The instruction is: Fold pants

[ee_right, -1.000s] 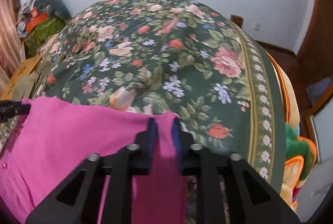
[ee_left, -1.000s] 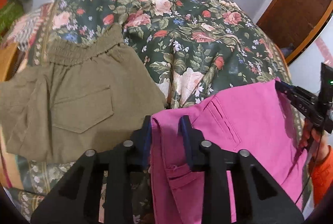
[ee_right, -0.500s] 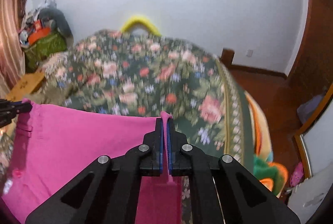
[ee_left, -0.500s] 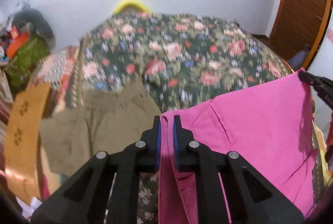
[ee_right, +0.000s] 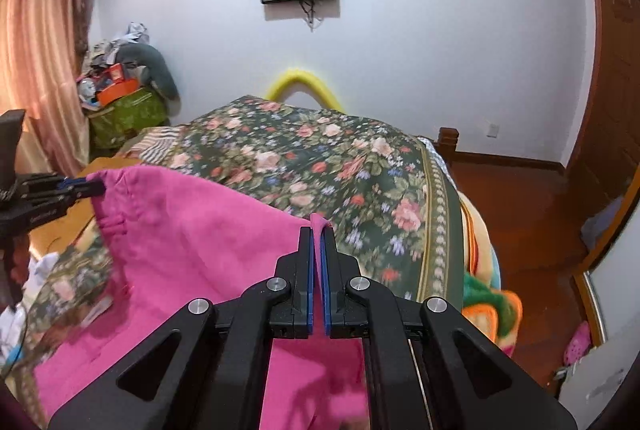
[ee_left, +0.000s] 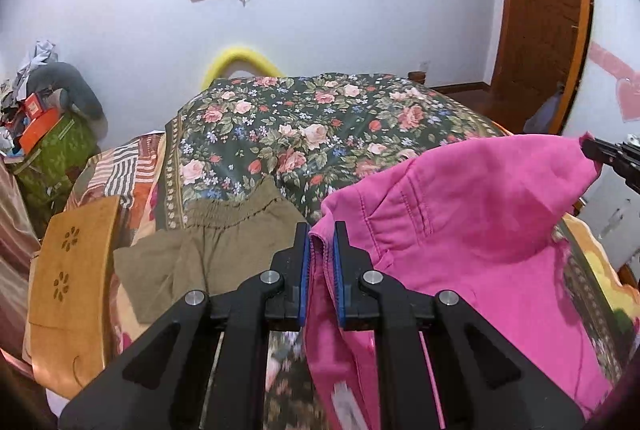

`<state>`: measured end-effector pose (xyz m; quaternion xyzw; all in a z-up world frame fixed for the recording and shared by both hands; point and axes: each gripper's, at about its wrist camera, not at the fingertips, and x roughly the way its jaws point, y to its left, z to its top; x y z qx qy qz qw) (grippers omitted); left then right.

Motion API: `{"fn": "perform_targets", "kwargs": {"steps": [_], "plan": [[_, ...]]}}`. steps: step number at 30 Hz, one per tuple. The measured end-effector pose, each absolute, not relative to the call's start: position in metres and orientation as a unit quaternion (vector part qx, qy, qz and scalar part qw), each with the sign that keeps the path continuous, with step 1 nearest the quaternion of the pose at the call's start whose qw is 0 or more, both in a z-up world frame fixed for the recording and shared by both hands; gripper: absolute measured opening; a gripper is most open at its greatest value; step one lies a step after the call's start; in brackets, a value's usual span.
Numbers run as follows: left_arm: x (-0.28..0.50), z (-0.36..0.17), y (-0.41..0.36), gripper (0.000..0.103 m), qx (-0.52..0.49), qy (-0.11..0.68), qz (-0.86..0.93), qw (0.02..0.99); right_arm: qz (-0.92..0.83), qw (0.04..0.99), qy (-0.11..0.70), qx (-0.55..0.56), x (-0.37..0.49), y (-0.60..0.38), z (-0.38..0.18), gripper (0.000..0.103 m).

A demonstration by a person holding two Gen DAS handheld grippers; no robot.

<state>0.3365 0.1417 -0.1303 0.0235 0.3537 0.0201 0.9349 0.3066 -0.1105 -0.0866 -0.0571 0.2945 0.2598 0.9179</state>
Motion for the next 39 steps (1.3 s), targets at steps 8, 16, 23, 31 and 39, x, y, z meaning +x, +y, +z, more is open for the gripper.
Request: {"fn": "perform_targets", "kwargs": {"steps": [8,16,23,31,39], "plan": [[0.259,-0.145,0.132,0.010,0.024,0.364,-0.001,0.931,0.274,0.903,0.325,-0.057,0.236,-0.125,-0.097,0.002],[0.200,-0.194,0.115,0.010,0.053,0.413,-0.007,0.909,0.266,0.878,0.394,-0.056,0.185,-0.130,-0.149,0.002],[0.166,-0.223,0.116,0.010,0.032,0.459,-0.015,0.888,0.256,0.854,0.449,-0.057,0.158,-0.137,-0.192,0.003],[0.145,-0.196,0.115,0.011,0.058,0.447,-0.015,0.893,0.234,0.861,0.445,-0.076,0.138,-0.149,-0.182,0.005],[0.149,-0.181,0.088,0.062,0.137,0.422,-0.027,0.896,0.251,0.864,0.429,-0.078,0.128,-0.140,-0.166,0.039]]}}
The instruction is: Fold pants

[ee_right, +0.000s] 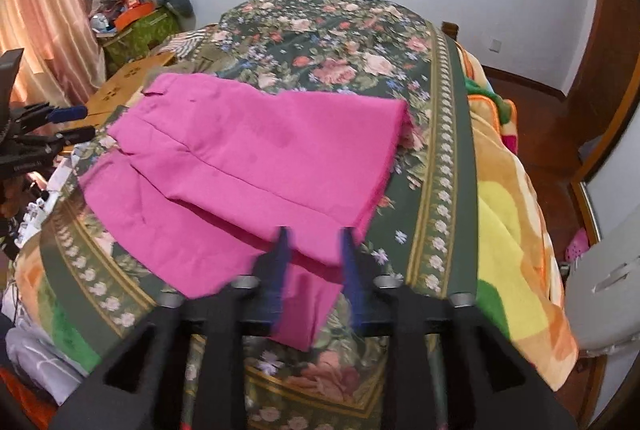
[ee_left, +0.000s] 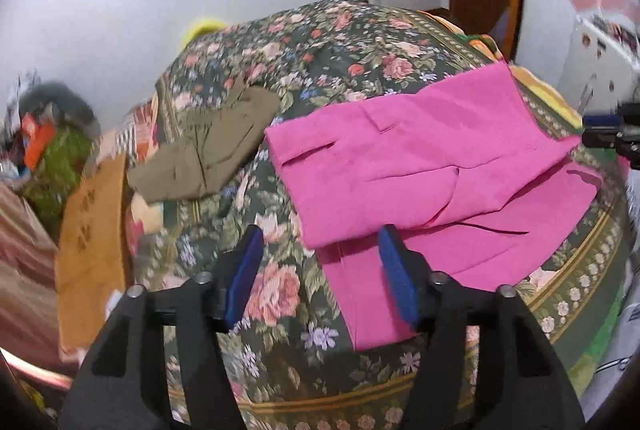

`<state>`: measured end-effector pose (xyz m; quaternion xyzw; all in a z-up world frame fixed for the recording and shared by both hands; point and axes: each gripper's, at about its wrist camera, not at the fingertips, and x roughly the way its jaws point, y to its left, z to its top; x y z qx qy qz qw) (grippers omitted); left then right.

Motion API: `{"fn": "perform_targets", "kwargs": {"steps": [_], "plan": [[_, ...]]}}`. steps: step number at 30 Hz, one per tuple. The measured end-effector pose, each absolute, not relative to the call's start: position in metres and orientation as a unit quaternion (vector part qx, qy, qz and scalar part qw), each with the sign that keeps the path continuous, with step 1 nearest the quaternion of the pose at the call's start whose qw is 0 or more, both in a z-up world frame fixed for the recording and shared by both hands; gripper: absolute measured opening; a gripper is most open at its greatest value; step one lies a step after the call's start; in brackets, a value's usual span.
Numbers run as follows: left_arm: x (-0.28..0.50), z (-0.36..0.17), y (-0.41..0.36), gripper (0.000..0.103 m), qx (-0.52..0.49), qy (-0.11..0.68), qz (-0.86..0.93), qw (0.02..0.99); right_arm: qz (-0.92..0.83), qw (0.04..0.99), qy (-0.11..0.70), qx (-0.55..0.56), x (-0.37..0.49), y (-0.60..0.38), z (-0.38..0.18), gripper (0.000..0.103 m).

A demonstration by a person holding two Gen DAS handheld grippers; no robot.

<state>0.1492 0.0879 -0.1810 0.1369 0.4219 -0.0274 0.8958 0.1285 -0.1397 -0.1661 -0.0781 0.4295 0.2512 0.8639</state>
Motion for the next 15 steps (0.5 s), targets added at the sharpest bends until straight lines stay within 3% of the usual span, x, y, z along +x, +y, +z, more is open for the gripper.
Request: {"fn": "perform_targets", "kwargs": {"steps": [1,3,15], "plan": [[0.151,-0.184,0.083,0.063,0.153,0.424,-0.029,0.892,0.258,0.864,0.425,-0.080,0.127,-0.136,-0.165,0.046],[0.155,-0.192,0.074,0.065,0.181,0.429,-0.031,0.885,0.270,0.860,0.424,-0.087,0.127,-0.127,-0.167,0.049],[0.180,-0.222,0.050,0.065,0.241,0.448,-0.057,0.859,0.309,0.820,0.451,-0.169,0.142,-0.071,-0.209,0.049]]}}
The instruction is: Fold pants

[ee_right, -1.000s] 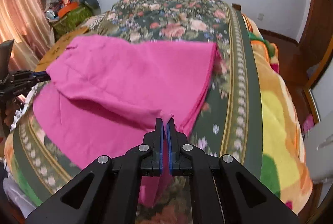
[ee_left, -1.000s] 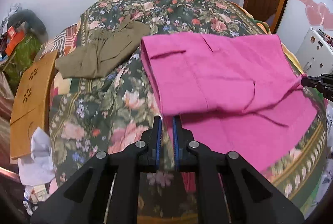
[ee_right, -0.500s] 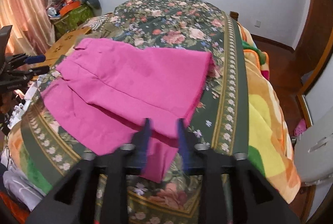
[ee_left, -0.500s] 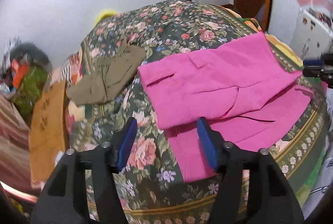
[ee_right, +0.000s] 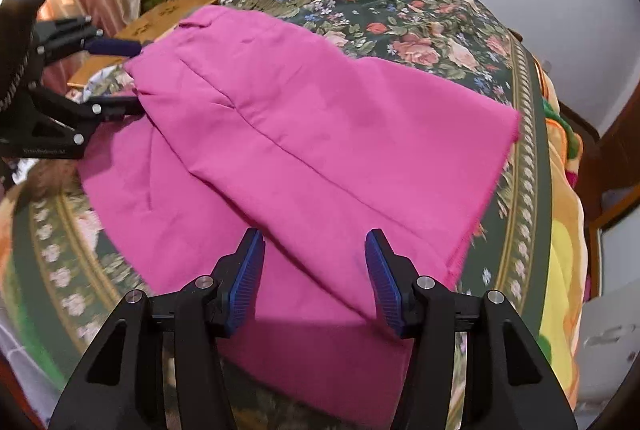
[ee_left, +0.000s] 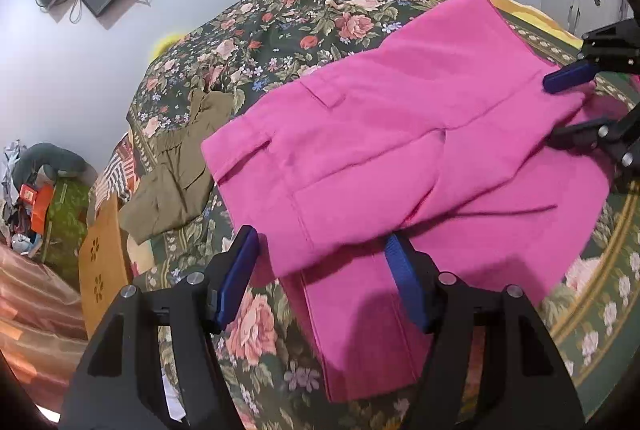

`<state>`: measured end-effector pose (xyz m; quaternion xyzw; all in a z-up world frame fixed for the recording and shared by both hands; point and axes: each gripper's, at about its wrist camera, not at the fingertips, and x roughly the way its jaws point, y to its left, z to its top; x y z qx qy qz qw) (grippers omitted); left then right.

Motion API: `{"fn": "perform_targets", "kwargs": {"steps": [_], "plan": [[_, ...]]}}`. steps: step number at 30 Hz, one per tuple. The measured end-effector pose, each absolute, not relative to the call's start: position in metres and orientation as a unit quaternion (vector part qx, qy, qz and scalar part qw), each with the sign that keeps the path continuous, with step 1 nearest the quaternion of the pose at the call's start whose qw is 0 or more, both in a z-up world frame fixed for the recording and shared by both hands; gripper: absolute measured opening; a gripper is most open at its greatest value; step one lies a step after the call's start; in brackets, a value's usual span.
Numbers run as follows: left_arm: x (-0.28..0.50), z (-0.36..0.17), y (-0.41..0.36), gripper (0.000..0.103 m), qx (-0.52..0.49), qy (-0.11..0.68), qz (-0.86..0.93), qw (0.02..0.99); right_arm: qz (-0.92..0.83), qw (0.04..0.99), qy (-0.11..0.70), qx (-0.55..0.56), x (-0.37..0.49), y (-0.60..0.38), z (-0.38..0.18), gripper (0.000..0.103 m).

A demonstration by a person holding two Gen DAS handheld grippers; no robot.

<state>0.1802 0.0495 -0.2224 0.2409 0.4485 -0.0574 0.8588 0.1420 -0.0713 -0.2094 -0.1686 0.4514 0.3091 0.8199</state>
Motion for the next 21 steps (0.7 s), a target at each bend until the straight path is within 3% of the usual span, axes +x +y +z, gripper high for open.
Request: {"fn": "perform_targets", "kwargs": {"steps": [3,4,5,7,14,21], "plan": [[0.184,-0.220,0.049,0.065,0.241,0.445,-0.068,0.860,0.315,0.822,0.446,-0.164,0.148,-0.067,-0.210,0.049],[0.183,-0.218,0.050,0.064,0.242,0.439,-0.070,0.862,0.316,0.823,0.443,-0.161,0.149,-0.066,-0.211,0.043],[0.183,-0.217,0.051,0.061,0.242,0.435,-0.072,0.864,0.317,0.824,0.441,-0.160,0.151,-0.065,-0.211,0.029],[0.182,-0.216,0.053,0.049,0.235,0.436,-0.078,0.865,0.320,0.824,0.443,-0.153,0.155,-0.064,-0.212,0.010],[0.186,-0.211,0.057,0.010,0.168,0.451,-0.069,0.874,0.323,0.835,0.421,-0.144,0.148,-0.066,-0.195,0.005],[0.160,-0.183,0.057,0.009,0.134,0.429,-0.075,0.890,0.317,0.845,0.406,-0.144,0.132,-0.078,-0.174,0.004]]}}
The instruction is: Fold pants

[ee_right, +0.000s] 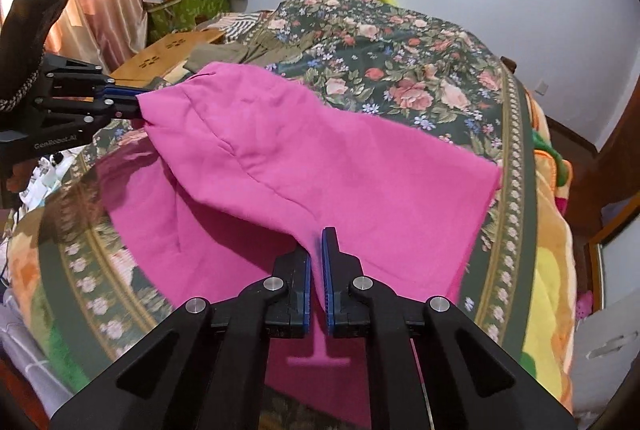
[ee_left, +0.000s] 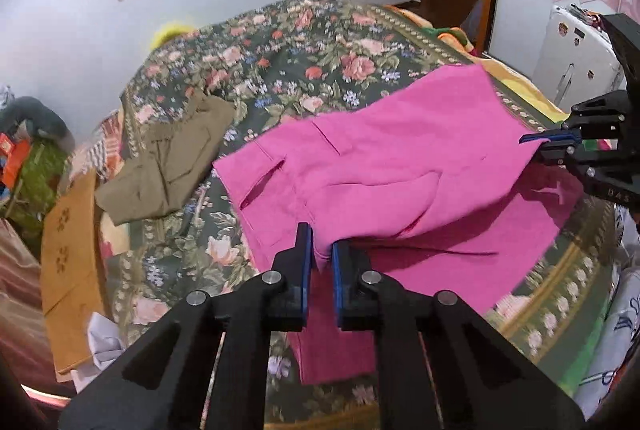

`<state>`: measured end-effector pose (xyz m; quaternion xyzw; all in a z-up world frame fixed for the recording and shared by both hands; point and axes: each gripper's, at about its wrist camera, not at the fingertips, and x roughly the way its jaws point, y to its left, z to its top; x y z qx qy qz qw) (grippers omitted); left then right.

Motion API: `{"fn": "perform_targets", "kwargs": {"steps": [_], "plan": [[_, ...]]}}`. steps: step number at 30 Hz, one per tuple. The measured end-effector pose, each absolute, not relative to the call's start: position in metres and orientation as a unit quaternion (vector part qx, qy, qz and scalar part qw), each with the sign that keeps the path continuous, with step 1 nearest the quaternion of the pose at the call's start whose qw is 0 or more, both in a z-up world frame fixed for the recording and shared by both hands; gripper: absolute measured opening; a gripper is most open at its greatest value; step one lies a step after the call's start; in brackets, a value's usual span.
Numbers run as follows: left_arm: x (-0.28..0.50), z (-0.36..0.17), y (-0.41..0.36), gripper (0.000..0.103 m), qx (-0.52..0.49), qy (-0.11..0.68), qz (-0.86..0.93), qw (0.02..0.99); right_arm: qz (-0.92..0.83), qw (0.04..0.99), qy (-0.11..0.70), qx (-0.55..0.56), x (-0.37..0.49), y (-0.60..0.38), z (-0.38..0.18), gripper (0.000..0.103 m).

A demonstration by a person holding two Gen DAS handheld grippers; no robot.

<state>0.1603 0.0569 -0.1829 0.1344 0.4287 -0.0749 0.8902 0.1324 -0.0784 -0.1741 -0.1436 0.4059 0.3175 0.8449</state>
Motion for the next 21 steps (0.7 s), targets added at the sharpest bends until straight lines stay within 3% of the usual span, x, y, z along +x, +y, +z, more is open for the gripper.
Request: {"fn": "perform_targets", "kwargs": {"steps": [16,18,21], "plan": [[0.116,-0.201,0.056,0.012,0.102,0.458,-0.081,0.880,0.313,0.830,0.447,-0.112,0.102,-0.094,-0.191,0.005],[0.112,-0.200,0.061,0.016,0.091,0.463,-0.079,0.878,0.308,0.825,0.462,-0.108,0.100,-0.097,-0.193,0.008],[0.103,-0.192,0.074,0.020,0.064,0.465,-0.076,0.880,0.299,0.825,0.469,-0.101,0.095,-0.105,-0.189,0.022]]}}
